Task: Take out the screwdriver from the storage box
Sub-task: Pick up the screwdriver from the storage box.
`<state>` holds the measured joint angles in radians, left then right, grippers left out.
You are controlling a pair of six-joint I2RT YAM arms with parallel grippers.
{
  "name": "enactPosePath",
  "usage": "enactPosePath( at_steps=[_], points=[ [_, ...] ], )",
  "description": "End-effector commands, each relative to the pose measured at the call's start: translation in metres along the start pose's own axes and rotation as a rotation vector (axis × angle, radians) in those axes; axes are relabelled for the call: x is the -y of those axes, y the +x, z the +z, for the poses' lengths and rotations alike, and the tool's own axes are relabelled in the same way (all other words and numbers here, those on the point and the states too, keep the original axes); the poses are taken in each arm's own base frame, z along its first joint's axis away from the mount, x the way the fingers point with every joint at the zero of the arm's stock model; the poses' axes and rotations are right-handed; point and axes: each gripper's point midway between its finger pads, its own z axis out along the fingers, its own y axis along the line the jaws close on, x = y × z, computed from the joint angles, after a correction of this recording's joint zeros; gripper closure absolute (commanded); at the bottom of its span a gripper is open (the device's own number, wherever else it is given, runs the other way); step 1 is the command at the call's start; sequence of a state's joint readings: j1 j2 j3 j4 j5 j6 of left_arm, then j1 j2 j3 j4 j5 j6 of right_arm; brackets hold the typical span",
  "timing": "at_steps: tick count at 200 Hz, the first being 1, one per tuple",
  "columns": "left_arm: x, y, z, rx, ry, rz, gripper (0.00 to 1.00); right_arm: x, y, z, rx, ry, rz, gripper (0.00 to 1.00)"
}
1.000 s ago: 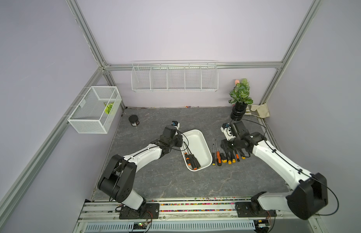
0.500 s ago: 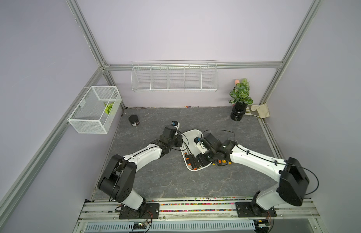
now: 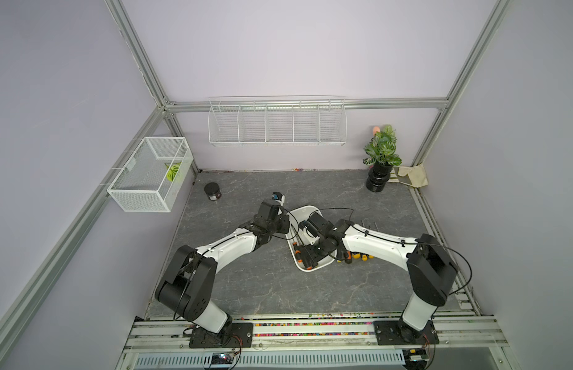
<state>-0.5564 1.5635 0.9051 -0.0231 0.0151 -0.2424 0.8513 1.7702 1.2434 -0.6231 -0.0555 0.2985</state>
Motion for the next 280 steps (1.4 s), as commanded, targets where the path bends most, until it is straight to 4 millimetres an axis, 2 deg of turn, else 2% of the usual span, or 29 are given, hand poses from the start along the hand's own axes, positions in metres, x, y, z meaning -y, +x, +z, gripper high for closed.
enactPosePath(
  at_steps=[1,56,128,180,213,254,280],
  points=[
    [0.003,-0.009,0.000,0.016,0.005,0.015,1.00,0.005,0.000,0.013,-0.022,0.030,-0.014,0.57],
    [0.003,-0.010,0.000,0.011,0.003,0.018,1.00,0.011,0.000,0.029,-0.069,0.054,-0.021,0.59],
    [0.004,-0.006,0.005,0.000,0.009,0.010,1.00,-0.020,-0.034,-0.014,0.087,-0.097,0.017,0.58],
    [0.003,-0.005,0.003,0.003,0.008,0.009,1.00,-0.025,-0.034,-0.002,0.061,-0.108,0.020,0.58],
    [0.004,-0.006,0.004,0.006,0.013,0.006,1.00,-0.020,-0.021,0.021,-0.030,-0.077,0.011,0.59],
    [0.003,-0.004,0.003,0.007,0.010,0.003,1.00,-0.017,-0.013,0.039,-0.075,-0.065,0.020,0.59],
    [0.002,-0.004,0.003,0.006,0.003,0.003,1.00,-0.016,-0.015,0.039,-0.069,-0.060,0.014,0.60]
  ],
)
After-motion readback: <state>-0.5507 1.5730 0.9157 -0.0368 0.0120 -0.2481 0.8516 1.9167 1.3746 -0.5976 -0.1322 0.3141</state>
